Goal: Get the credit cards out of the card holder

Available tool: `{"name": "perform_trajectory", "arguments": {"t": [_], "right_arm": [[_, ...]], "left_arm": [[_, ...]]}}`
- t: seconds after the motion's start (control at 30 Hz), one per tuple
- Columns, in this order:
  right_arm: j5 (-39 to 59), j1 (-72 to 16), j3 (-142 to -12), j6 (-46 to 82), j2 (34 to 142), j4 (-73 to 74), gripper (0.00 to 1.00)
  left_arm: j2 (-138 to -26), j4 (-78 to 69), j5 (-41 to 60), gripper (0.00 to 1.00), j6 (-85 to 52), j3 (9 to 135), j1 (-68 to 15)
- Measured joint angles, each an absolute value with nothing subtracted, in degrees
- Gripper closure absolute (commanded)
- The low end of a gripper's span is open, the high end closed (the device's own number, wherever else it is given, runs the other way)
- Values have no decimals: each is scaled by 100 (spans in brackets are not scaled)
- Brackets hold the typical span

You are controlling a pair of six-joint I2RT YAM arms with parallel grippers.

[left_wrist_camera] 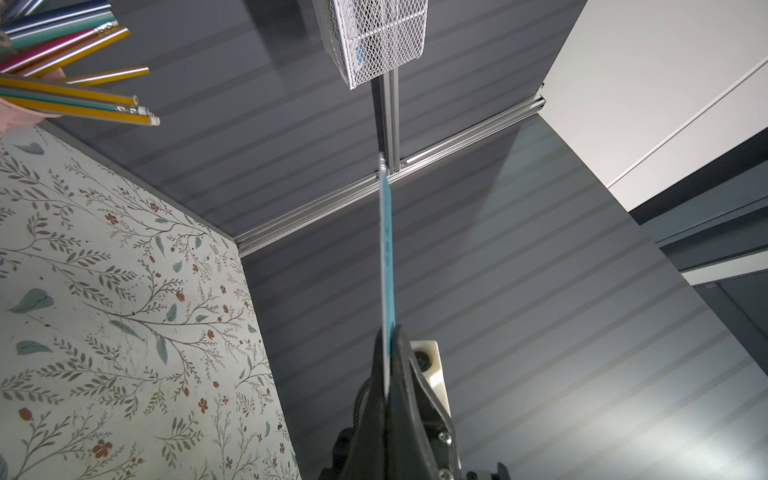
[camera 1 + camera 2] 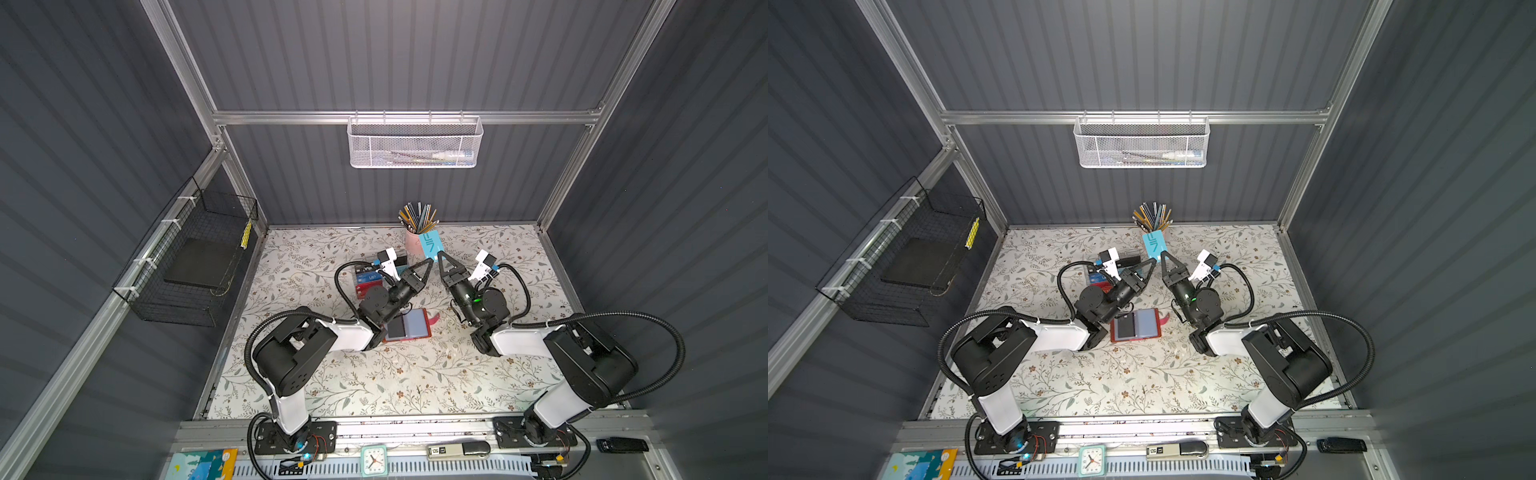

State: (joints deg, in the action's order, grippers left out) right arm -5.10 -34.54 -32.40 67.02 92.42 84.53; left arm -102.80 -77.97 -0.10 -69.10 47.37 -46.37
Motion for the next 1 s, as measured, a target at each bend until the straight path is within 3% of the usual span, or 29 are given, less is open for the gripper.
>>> {"name": "perform_trajectory", "arguments": {"t": [0.27,0.4,0.7,0.83,1.0], "right_arm": [[-471,-3444,-3133,6702,9308,8433,56],[-405,-3389,-2950,6694,9109,8427,48],[150,-3105,-2582,6335,7577,7074,1],[447,-3094,-2853,5655,6490,5354,1],[906,-3089,-3728,4799,6005,3262,1]], "left_arm": [[-9692,-6401,152,100,-6316,4893,-4628],[-9177,-5443,307,100,-5924,4982,-4493],[-8532,-2364,1278,100,-4602,5881,-3489],[-8506,-425,1319,100,-3546,6761,-3409],[-8573,1197,1131,100,-2252,7717,-3409]]}}
